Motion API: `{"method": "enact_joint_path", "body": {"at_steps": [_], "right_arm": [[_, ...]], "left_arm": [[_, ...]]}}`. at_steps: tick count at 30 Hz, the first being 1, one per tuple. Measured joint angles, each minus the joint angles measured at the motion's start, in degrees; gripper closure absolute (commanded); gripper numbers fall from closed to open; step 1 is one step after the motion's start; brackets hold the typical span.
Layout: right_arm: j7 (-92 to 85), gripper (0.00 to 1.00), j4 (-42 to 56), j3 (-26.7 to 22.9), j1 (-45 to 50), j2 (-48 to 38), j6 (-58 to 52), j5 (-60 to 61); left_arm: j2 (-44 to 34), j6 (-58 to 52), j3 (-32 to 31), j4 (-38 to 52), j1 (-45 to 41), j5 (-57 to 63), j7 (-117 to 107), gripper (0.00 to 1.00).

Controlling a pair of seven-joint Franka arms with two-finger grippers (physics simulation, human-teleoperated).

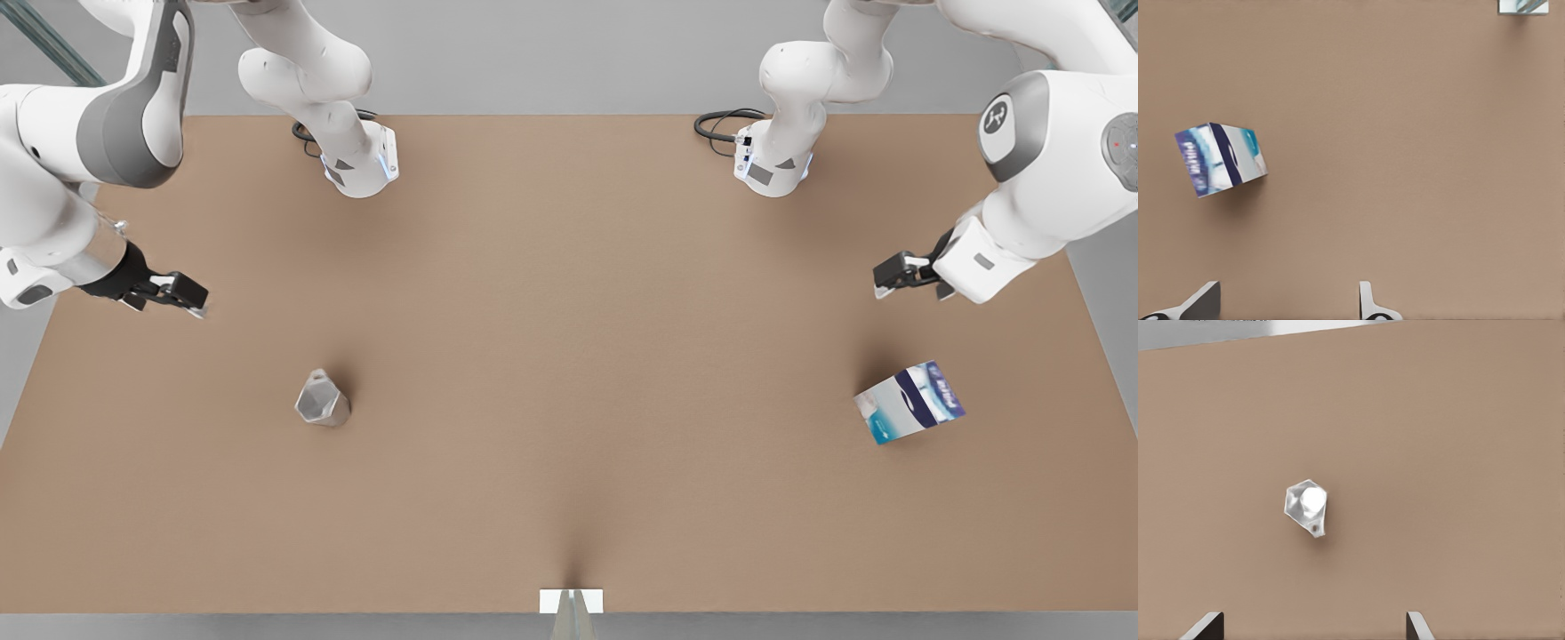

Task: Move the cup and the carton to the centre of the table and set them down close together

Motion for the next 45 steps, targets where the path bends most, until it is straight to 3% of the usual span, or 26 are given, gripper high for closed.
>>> {"method": "enact_joint_path", "body": {"at_steps": [2,6,17,35,45], "right_arm": [[0.2,0.00,-0.2,0.1,-0.3,0.3,0.0,0.0],[0.3,0.00,-6.0,6.3,2.2,0.5,3.2,-0.2],[-1.8,0.00,-20.4,11.8,0.9,2.5,20.3,-0.1],[-11.5,0.00,-24.6,11.6,0.9,13.8,39.5,-0.8],[-11.5,0.00,-32.9,11.3,0.4,15.9,48.6,-0.6]], "left_arm": [[0.2,0.1,0.0,0.1,0.2,0.0,-0.1,0.00],[1.7,-0.4,0.0,0.6,0.3,0.0,0.1,0.00],[2.2,-0.5,0.2,1.3,0.8,0.1,0.8,0.00],[1.7,-0.6,0.7,1.8,0.8,0.4,0.8,0.00],[1.8,-0.6,0.8,1.6,0.8,0.4,0.1,0.00]]}}
